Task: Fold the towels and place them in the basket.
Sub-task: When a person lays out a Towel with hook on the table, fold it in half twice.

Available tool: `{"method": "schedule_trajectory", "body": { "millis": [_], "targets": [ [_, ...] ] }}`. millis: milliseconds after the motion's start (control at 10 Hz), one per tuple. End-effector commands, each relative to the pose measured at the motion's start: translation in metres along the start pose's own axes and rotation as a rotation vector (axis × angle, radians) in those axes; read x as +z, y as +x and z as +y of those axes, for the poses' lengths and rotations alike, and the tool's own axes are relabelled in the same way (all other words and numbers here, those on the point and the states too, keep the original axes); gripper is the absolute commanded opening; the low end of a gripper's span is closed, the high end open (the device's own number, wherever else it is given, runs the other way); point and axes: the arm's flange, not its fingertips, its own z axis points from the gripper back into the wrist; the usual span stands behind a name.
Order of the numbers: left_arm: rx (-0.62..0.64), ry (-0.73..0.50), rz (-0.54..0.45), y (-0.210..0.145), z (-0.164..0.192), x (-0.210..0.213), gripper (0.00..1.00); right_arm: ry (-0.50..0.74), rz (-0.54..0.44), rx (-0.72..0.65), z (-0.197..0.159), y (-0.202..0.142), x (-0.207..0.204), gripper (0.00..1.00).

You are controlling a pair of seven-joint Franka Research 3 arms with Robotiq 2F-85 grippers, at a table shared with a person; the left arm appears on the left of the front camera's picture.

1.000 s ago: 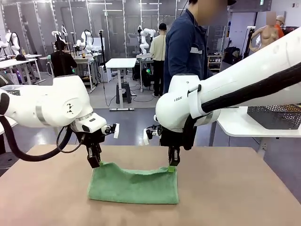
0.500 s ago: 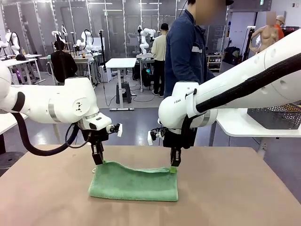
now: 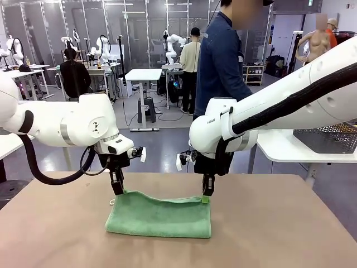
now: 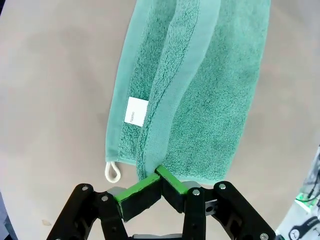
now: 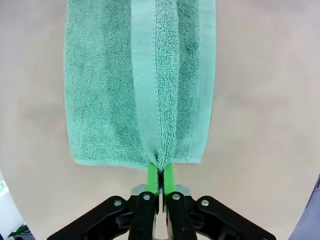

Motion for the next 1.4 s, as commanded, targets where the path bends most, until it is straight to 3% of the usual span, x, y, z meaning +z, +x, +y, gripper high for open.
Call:
{"method": "schedule_trajectory", "body": {
  "millis": [0, 300, 400, 500, 600, 700, 800, 900, 1000, 1300],
  "targets": [
    [0.020, 0.007, 0.022, 0.006, 0.007, 0.001, 0.24, -0.032, 0.020, -0.039, -0.007, 0.004, -0.001, 0.24],
    [0.019, 0.010, 0.019, 0.007, 0.008, 0.000, 0.81, -0.082, 0.031, -0.062, -0.008, 0.010, 0.000, 0.80],
    [0.026, 0.019, 0.016, 0.004, 0.007, 0.003, 1.00, -0.101, 0.038, -0.076, -0.008, 0.008, 0.003, 0.93],
    [0.028, 0.026, 0.008, 0.000, 0.005, 0.007, 1.00, -0.112, 0.036, -0.087, -0.008, 0.006, 0.005, 1.00],
    [0.040, 0.028, 0.000, -0.002, 0.001, 0.010, 1.00, -0.115, 0.027, -0.098, -0.007, 0.004, 0.009, 1.00],
    [0.047, 0.033, 0.000, -0.004, -0.005, 0.013, 0.84, -0.113, 0.019, -0.105, -0.004, 0.003, 0.010, 1.00],
    [0.043, 0.029, -0.005, -0.007, -0.009, 0.014, 0.93, -0.093, 0.015, -0.085, -0.001, 0.004, 0.011, 0.91],
    [0.027, 0.003, 0.001, -0.009, -0.014, 0.013, 0.93, -0.073, 0.038, -0.070, 0.002, 0.003, 0.011, 0.76],
    [0.023, 0.020, -0.010, -0.002, 0.003, 0.012, 0.93, -0.093, 0.016, -0.078, -0.009, 0.005, 0.010, 0.76],
    [0.023, 0.020, -0.010, -0.002, 0.003, 0.012, 0.93, -0.093, 0.016, -0.078, -0.009, 0.005, 0.010, 0.76]
  ]
}}
